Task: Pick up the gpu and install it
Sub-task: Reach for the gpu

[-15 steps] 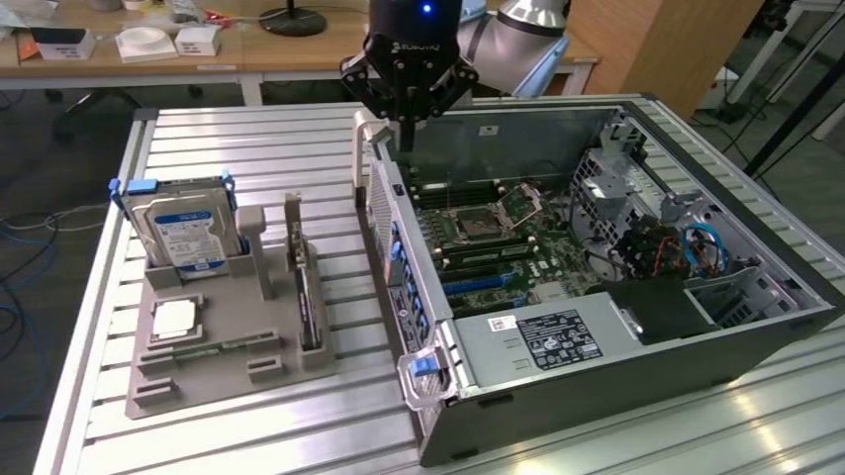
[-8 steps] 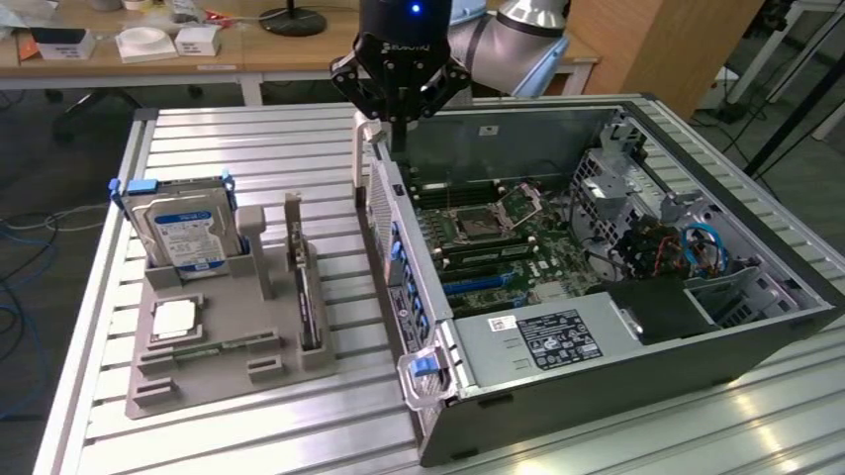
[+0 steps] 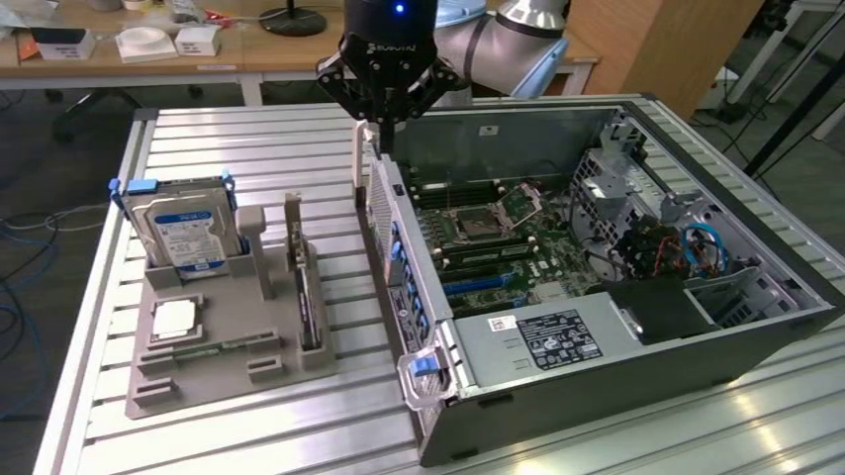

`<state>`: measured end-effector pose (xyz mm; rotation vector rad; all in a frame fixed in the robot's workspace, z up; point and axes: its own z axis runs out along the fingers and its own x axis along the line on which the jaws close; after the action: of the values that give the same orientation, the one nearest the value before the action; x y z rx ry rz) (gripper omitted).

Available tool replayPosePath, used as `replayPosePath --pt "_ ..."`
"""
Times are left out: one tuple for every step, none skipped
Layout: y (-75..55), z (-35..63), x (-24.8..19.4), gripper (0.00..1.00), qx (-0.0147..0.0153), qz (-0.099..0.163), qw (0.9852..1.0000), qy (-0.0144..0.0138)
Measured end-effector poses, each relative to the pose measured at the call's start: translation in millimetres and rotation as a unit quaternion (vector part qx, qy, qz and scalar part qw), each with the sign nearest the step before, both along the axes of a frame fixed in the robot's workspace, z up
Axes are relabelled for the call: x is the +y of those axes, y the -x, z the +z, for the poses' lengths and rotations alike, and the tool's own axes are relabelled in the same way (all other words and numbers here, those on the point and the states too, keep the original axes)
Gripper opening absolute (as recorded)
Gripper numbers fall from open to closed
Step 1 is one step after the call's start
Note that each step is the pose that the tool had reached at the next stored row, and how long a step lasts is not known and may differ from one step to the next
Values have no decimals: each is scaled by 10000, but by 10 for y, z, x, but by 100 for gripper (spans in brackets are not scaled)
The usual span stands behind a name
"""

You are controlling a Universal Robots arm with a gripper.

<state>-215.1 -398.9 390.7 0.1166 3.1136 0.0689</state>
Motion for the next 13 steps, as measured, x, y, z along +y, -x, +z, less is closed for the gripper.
replayPosePath --pt "16 0 0 11 0 0 10000 0" --pt "33 0 0 11 0 0 10000 0" --pt "51 0 0 11 1 0 10000 0" --pt "68 -1 0 11 1 1 10000 0" --pt "86 -1 0 11 1 1 10000 0" --pt "105 -1 0 11 0 1 10000 0" --pt "125 -2 0 11 0 1 10000 0" --pt "145 -2 0 11 1 1 10000 0" --pt "167 -3 0 11 0 1 10000 0" --pt "187 -3 0 11 0 1 10000 0" --pt "208 -3 0 11 0 1 10000 0" --pt "231 -3 0 11 1 1 10000 0" --pt "251 -4 0 11 0 1 10000 0"
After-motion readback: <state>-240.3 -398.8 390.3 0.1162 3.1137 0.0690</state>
